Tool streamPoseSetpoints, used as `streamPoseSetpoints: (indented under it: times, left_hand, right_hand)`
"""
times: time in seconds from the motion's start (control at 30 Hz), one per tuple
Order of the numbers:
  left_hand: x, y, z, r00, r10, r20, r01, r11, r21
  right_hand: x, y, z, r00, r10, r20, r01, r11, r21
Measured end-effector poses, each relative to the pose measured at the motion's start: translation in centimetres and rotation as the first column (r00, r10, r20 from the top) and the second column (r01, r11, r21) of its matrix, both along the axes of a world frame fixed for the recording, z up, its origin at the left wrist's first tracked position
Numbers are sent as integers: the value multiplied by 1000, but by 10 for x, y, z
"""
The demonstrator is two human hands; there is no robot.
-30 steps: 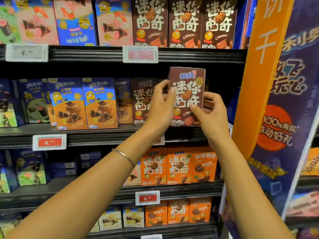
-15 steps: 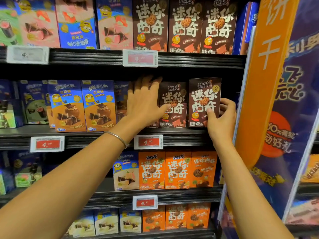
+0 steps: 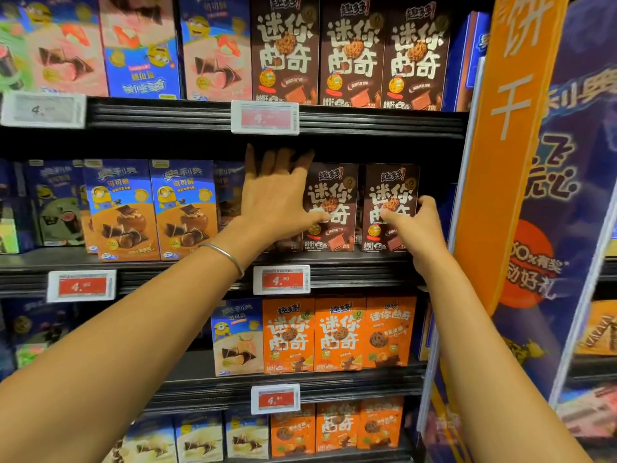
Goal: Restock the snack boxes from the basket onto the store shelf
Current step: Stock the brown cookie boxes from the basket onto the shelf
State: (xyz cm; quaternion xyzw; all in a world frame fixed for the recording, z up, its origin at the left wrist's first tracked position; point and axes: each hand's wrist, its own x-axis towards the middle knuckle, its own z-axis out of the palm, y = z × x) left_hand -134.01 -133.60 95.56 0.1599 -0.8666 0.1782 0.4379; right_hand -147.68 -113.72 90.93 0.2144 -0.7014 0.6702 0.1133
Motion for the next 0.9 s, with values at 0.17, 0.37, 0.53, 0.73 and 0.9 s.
streamPoseSetpoints:
  times: [0.17, 0.37, 0.53, 0.73, 0.9]
  left_hand:
    - [-3, 2, 13, 999, -34, -12, 34, 999, 28]
    - [-9, 2, 21, 996, -46, 77, 38, 995, 97]
    - [-11, 0, 20, 990, -18, 138, 9, 998, 65]
    - [-16, 3, 20, 993, 16, 121, -22, 999, 44]
    - [-19, 1, 20, 992, 9, 127, -17, 998, 59]
  right_hand:
    - [-6, -4, 2, 997, 76, 20, -76, 997, 25]
    - [-6, -8, 2, 990, 137, 32, -138, 990, 22]
    - [-8, -10, 1, 989, 149, 27, -150, 988, 37]
    - [-10, -14, -2, 992, 125, 1, -125, 991, 39]
    - [-13, -16, -4, 995, 102, -13, -102, 994, 37]
